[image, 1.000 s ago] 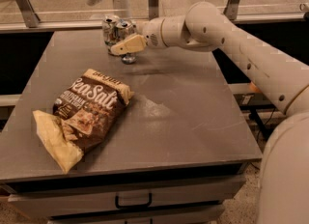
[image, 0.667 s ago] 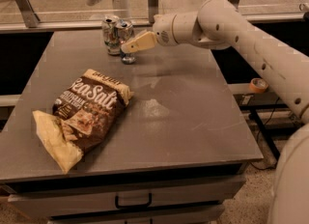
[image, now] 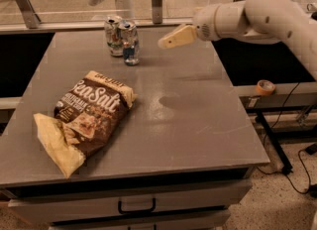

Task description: Move redbull can near 7up can

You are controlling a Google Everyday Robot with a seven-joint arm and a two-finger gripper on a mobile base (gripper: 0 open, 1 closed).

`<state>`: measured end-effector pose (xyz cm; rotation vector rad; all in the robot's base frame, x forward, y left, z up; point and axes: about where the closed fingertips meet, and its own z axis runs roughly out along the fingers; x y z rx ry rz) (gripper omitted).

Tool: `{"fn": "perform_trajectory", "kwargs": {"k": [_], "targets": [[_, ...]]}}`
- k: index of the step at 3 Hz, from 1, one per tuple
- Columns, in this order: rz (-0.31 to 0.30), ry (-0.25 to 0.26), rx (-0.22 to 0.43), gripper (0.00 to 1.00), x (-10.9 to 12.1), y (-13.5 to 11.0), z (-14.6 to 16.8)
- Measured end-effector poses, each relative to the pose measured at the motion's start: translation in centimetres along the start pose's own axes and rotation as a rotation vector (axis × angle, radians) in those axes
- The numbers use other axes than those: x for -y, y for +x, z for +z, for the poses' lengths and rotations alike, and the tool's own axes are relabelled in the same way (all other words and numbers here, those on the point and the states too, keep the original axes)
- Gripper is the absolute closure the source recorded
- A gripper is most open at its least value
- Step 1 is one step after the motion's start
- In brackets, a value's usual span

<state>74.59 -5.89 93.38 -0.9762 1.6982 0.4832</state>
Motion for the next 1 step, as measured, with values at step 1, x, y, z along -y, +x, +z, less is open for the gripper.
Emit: {"fn": "perform_trajectory", "kwargs": {"k": [1], "targets": [[0.002,0.003,-0.005,0.0,0.17,0.22,-0.13]]}}
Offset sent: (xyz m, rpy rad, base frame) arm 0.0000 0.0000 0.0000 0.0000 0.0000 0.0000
